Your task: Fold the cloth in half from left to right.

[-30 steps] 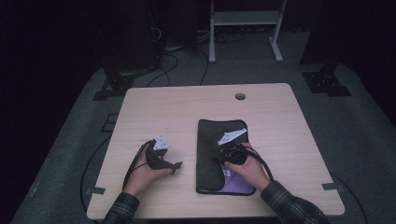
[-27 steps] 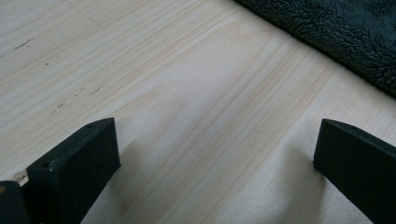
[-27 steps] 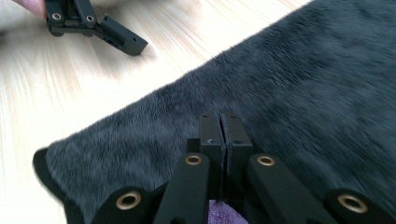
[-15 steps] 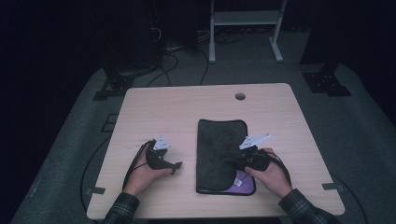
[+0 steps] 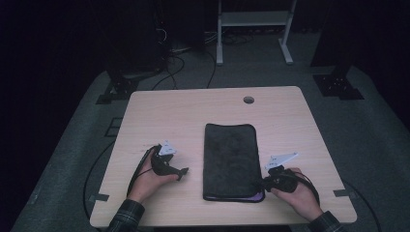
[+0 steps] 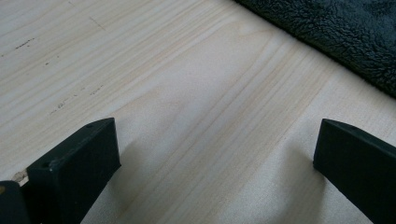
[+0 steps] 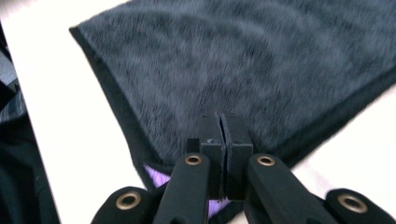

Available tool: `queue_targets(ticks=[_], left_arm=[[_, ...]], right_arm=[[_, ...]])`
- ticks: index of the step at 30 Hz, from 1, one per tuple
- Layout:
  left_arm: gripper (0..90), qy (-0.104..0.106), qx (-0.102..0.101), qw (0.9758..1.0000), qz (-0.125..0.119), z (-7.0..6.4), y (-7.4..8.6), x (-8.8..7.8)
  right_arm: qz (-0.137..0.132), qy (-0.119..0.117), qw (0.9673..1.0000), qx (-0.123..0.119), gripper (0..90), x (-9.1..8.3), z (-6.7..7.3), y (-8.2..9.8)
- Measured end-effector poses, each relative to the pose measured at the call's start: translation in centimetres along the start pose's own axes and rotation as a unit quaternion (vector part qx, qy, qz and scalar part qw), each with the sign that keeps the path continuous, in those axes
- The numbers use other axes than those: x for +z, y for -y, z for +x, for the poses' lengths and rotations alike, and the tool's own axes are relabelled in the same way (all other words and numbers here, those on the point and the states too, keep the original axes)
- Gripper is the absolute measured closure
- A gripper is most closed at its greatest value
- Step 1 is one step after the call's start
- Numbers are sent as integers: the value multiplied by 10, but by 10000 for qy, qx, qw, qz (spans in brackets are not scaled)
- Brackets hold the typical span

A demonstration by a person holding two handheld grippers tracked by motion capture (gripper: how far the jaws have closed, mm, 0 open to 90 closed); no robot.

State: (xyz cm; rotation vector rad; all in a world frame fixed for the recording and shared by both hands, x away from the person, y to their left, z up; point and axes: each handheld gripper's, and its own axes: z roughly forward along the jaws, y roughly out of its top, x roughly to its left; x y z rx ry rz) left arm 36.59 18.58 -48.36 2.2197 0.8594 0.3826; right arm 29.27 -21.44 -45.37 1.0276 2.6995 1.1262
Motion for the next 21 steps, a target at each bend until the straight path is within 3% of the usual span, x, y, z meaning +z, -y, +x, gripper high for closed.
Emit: queue_targets(ticks=[10,11,12,14,21], left_arm=[[0,-5,-2,10000,4,0,0,0],[0,-6,-3,10000,3,0,0,0],[0,-6,-3,10000,3,0,0,0],[0,-7,-2,10000,3,0,0,0],[0,0,4,10000,6,0,0,0]], right_arm=[[283,-43,9996,-29,883,-10,3,23],[250,-55,9997,-30,879,-10,3,24],[84,-100,9999,-42,777,-12,2,23],[-83,-139,9999,-8,674,-14,0,20],[-523,13,9986,62,588,-18,-14,1]])
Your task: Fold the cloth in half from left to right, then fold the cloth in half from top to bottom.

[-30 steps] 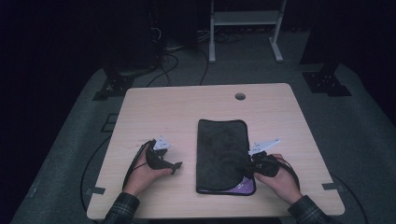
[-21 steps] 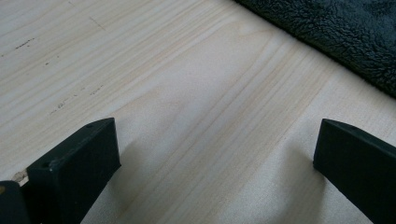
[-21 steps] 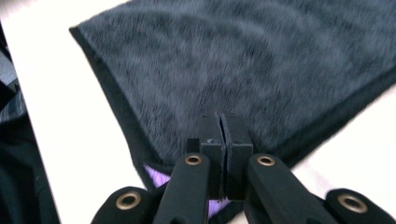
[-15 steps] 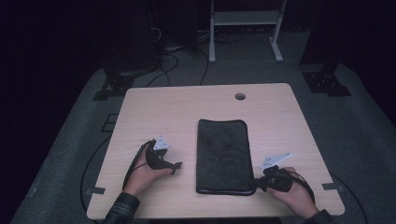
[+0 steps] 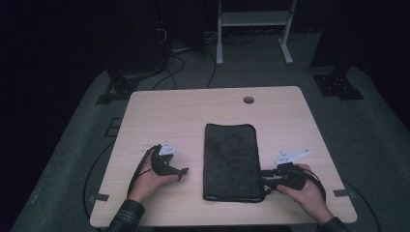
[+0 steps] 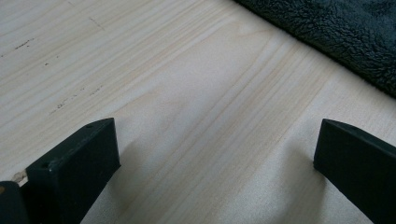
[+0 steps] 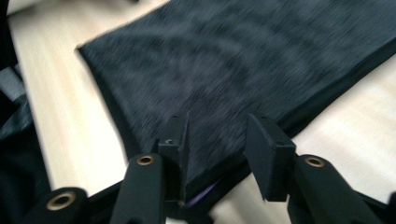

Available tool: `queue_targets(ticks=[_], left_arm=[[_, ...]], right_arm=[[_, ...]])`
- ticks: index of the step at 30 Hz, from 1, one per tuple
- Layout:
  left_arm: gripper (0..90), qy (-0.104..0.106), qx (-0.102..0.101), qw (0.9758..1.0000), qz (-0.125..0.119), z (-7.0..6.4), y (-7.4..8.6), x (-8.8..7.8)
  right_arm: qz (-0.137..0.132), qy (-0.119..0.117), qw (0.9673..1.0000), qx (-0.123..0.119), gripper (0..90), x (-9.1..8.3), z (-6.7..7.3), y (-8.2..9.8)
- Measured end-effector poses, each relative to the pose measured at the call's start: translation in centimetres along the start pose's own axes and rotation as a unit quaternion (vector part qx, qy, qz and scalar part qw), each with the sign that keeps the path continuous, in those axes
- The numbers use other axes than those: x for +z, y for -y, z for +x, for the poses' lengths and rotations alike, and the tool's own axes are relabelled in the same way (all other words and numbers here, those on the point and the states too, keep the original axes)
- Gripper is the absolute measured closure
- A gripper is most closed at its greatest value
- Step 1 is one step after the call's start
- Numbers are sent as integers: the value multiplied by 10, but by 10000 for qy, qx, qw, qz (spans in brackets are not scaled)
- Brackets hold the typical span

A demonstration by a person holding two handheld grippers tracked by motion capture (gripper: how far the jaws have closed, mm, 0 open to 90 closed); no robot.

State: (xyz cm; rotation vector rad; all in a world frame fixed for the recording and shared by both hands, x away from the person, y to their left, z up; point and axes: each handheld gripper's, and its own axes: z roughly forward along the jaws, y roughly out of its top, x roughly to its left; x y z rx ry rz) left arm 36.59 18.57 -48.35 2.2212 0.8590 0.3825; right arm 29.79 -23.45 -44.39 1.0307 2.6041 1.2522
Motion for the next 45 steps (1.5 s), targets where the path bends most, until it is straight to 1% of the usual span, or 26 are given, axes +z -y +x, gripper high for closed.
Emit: queue_targets(ticks=[3,5,6,8,9,12,14,17,19,21,22,23,25,26,27,28,29,30,33,36,37,38,39,40,43,45], left_arm=[[0,0,-1,10000,1,0,0,0],[0,-1,4,10000,2,0,0,0],[0,2,-9,10000,4,0,0,0],[0,2,-7,10000,6,0,0,0],[0,1,-7,10000,4,0,0,0],[0,-1,-16,10000,-3,0,0,0],[9,-10,2,10000,-22,1,0,-1],[109,-15,6,10000,-41,2,-4,-1],[163,13,-67,9999,-88,3,-7,1],[209,73,-118,9998,-144,5,-12,4],[225,96,-160,9998,-121,6,-15,6],[232,129,-161,9997,-121,7,-18,8],[300,170,-101,9997,-112,8,-26,11],[324,186,-83,9997,-115,8,-31,12],[334,215,-69,9996,-148,9,-36,13],[344,247,-57,9995,-166,10,-40,14],[362,289,-73,9994,-197,11,-45,15],[374,312,-48,9992,-227,12,-49,16],[391,308,-4,9992,-271,16,-63,21],[403,350,-19,9988,-345,22,-78,27],[405,350,-19,9988,-345,22,-78,27],[411,363,-14,9986,-385,25,-88,32],[414,363,-14,9986,-385,25,-88,32],[418,369,11,9985,-408,29,-96,37],[435,364,22,9984,-430,33,-107,46],[445,333,-18,9987,-398,36,-113,53]], right_arm=[[-128,120,9998,47,546,2,-8,-8],[-195,272,9994,96,547,4,-15,-13],[-192,260,9994,91,525,4,-18,-16],[-234,322,9991,108,516,6,-25,-22],[-262,286,9992,102,507,7,-28,-25],[-254,349,9989,162,493,13,-38,-33],[-292,344,9987,221,481,16,-45,-38],[-326,410,9984,231,469,22,-55,-45],[-415,407,9978,311,464,24,-61,-49],[-376,527,9975,280,465,26,-66,-55],[-466,552,9970,283,472,27,-70,-56],[-454,556,9970,291,464,28,-73,-59],[-411,698,9964,246,467,30,-78,-65],[-452,709,9962,247,462,30,-80,-66],[-426,717,9962,257,461,31,-83,-69],[-398,793,9958,225,458,32,-85,-72],[-440,850,9952,212,459,33,-87,-75],[-445,823,9953,230,447,34,-90,-77],[-424,834,9955,180,444,39,-96,-86],[-412,860,9953,188,450,45,-101,-94],[-403,841,9954,201,450,47,-103,-97],[-403,843,9955,179,450,51,-106,-100],[-403,843,9955,179,450,51,-106,-100],[-368,848,9955,220,454,56,-110,-104],[-292,898,9954,180,456,62,-116,-109],[-383,920,9948,215,472,66,-121,-109]])
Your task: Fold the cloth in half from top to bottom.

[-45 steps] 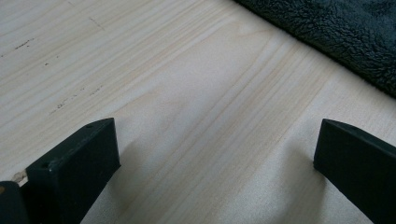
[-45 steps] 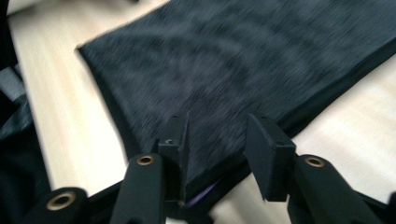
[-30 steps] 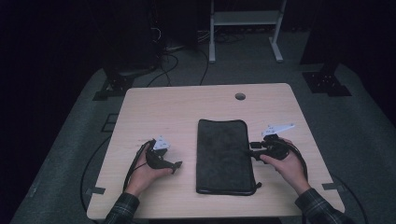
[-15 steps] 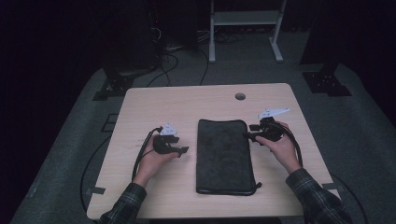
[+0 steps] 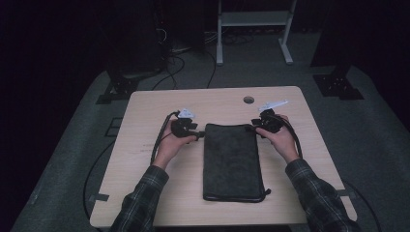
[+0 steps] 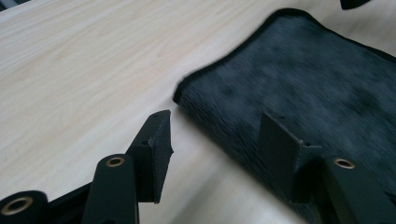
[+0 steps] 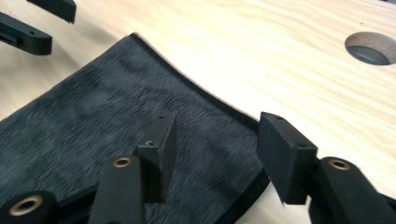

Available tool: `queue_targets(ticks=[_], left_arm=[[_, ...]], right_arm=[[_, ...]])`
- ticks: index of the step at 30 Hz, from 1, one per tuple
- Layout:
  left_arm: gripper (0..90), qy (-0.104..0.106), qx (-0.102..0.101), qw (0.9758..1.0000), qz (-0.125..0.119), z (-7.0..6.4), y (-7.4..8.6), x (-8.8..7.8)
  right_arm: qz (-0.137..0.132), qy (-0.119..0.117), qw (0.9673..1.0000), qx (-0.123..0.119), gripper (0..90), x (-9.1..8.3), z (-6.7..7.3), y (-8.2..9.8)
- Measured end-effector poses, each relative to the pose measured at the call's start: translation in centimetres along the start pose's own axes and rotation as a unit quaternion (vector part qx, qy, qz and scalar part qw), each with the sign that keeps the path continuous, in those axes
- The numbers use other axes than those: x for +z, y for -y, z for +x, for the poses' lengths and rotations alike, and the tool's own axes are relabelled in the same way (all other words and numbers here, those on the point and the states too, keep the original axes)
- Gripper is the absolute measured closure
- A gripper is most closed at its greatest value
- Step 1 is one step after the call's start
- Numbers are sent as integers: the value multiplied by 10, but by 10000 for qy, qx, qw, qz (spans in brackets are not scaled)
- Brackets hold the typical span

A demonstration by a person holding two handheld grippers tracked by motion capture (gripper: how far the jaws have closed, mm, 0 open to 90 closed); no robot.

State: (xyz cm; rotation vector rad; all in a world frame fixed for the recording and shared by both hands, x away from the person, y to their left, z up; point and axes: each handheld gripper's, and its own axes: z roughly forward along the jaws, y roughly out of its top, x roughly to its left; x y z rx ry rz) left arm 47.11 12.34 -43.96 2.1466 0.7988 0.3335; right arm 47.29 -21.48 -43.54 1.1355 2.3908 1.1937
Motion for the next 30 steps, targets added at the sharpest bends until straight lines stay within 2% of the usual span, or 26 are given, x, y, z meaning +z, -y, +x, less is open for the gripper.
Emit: queue_targets(ticks=[3,7,9,14,18,20,23,24,25,28,30], left_arm=[[466,-32,-30,10000,4,5,-6,11],[464,-153,32,9998,75,9,-13,26],[464,-187,19,9998,91,11,-14,32],[458,-175,-94,9995,260,14,-10,46],[452,-186,-51,9988,451,16,-6,52],[431,-157,-186,9989,395,17,-3,53],[404,-201,-210,9988,401,18,-3,53],[402,-223,-188,9987,420,17,-3,54],[423,-152,-103,9990,418,17,-4,54],[581,92,-33,9991,418,15,-5,53],[693,215,-86,9989,418,15,-5,53]], right_arm=[[127,85,9999,19,467,9,-8,2],[241,195,9995,34,469,19,-17,2],[240,247,9994,48,469,24,-21,4],[348,226,9991,69,447,34,-26,11],[430,228,9988,-1,423,39,-25,14],[388,178,9991,28,422,38,-26,15],[380,213,9990,-83,427,39,-26,16],[407,172,9989,-149,506,38,-23,15],[410,148,9989,-166,523,38,-23,15],[456,73,9989,-110,605,37,-21,15],[479,-153,9987,-6,736,37,-22,15]])
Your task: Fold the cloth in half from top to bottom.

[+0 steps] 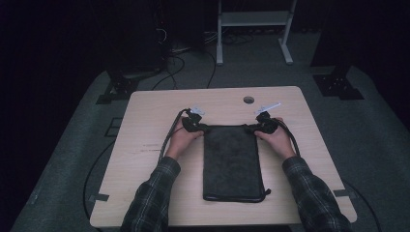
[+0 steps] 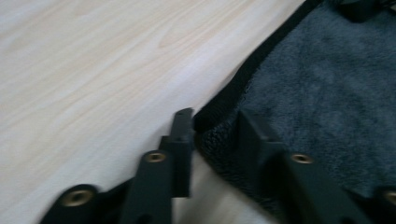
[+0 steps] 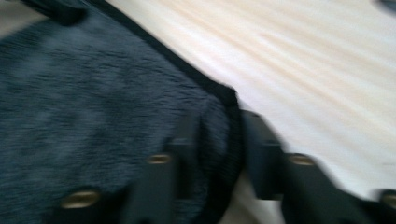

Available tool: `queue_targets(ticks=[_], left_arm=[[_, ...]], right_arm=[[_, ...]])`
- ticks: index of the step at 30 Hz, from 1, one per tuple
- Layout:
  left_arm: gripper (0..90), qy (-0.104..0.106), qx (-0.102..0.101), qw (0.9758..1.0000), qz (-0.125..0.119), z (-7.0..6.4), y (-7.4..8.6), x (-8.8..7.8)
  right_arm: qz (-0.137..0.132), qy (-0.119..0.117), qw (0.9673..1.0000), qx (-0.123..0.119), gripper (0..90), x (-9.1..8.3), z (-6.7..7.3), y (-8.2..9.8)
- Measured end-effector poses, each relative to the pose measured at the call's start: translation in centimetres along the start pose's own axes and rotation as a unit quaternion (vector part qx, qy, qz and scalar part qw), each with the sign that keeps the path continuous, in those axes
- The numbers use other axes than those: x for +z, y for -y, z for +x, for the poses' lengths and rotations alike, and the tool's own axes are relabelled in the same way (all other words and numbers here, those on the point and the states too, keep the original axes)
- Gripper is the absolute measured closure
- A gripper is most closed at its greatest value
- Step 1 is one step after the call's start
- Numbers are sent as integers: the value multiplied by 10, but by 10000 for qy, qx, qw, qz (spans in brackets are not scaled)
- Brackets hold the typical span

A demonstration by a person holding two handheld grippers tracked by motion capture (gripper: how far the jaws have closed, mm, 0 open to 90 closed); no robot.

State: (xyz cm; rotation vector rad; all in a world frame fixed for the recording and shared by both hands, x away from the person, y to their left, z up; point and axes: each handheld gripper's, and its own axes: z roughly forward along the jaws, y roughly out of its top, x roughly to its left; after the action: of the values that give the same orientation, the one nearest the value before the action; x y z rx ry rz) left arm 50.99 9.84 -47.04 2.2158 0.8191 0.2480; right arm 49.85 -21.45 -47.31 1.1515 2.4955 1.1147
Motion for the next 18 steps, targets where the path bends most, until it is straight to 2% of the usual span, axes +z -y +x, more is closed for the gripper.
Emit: queue_targets(ticks=[1,3,9,11,15,17,18], left_arm=[[751,88,-72,9999,3,0,0,0],[816,128,-191,9997,18,-1,0,0],[851,96,-284,9995,95,-1,-4,0],[854,59,-278,9996,85,2,-7,-2],[855,-76,-210,9997,-86,5,-18,-10],[855,-197,-89,9996,-159,5,-26,-15],[856,-288,-29,9994,-186,5,-30,-17]], right_arm=[[-3,-35,10000,29,753,0,0,0],[28,-80,9999,82,782,0,0,0],[117,82,9999,59,818,1,4,-4],[105,176,9998,53,821,1,4,-6],[-66,294,9995,65,823,-3,3,-13],[-115,312,9994,104,823,-5,3,-17],[-141,352,9993,47,823,-7,2,-21]])
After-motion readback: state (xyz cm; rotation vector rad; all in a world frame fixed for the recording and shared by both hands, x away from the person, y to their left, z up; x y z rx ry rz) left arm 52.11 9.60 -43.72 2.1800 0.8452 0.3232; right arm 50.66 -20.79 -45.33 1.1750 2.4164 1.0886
